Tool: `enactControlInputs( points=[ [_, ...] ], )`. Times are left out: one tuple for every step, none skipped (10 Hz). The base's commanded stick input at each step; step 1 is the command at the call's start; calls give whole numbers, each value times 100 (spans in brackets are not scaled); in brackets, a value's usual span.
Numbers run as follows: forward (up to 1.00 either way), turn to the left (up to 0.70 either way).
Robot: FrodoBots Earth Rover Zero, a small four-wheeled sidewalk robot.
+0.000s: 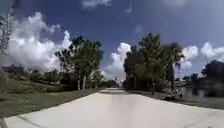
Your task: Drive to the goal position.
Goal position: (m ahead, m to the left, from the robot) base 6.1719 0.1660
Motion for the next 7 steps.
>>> enactControlInputs(
  points=[
    [85, 0],
    [85, 0],
    [85, 0],
    [85, 0],
    [85, 0],
    [85, 0],
    [85, 0]
  ],
)
